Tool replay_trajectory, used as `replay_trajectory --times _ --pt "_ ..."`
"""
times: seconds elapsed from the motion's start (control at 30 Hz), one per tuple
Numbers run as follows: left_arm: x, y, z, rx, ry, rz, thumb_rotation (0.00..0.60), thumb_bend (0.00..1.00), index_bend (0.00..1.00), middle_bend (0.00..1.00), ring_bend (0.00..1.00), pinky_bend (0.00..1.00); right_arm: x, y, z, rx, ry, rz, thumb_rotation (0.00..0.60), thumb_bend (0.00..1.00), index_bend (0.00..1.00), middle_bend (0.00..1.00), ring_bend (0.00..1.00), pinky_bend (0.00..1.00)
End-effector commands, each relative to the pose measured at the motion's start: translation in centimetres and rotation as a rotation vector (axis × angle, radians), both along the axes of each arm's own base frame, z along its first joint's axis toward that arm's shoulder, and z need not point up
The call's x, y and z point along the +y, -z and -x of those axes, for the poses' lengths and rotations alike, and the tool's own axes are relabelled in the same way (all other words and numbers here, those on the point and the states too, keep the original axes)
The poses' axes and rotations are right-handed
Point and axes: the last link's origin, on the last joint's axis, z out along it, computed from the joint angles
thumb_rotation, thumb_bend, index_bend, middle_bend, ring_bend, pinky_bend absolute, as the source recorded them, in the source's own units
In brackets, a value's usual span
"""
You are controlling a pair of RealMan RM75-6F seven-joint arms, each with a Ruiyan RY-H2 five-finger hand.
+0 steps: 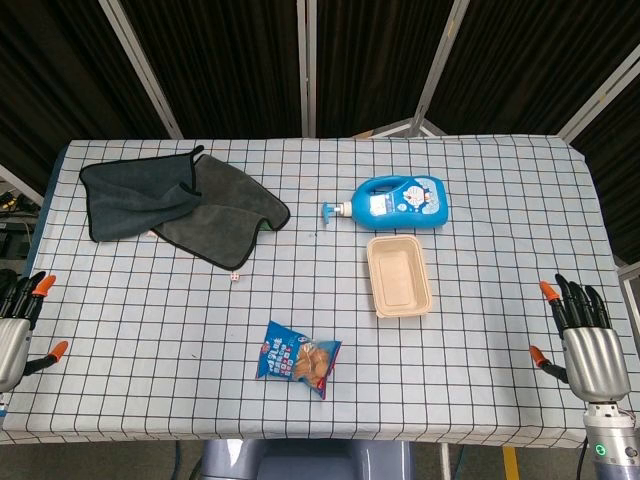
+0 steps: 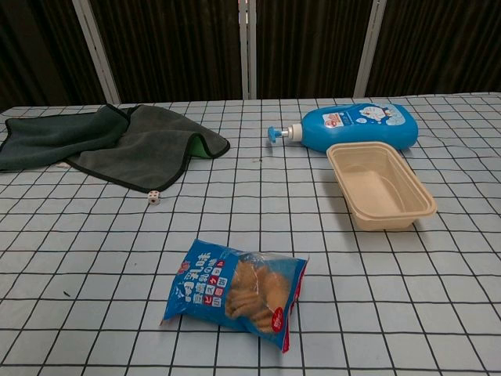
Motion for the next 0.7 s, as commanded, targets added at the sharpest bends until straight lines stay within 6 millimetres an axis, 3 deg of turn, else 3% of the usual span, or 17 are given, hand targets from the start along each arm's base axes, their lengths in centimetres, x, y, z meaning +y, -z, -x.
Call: replay_trajectory --times 0.03,0.43,0.7 --pt "0.0 0.0 -0.1 -0.003 0.003 -0.002 0.6 0.24 0.0 0.0 0.0 0.0 0.0 0.0 0.1 0.001 0.001 -0.003 0.6 0.12 0.12 0.0 0.0 0.06" --pt "0.2 0.5 -0.4 -0.006 0.025 -0.011 0.6 0.24 0.0 0.0 0.0 0.0 0.3 0.4 -0.1 0.002 -0.006 -0.016 0.6 0.11 0.16 0.0 0.0 0.06" --pt "2.6 2.2 -1.6 -0.028 0.022 0.021 0.6 0.28 0.22 0.0 0.0 0.0 0.5 0.6 -0.1 -0.013 -0.008 -0.029 0.6 0.11 0.17 0.0 0.0 0.07"
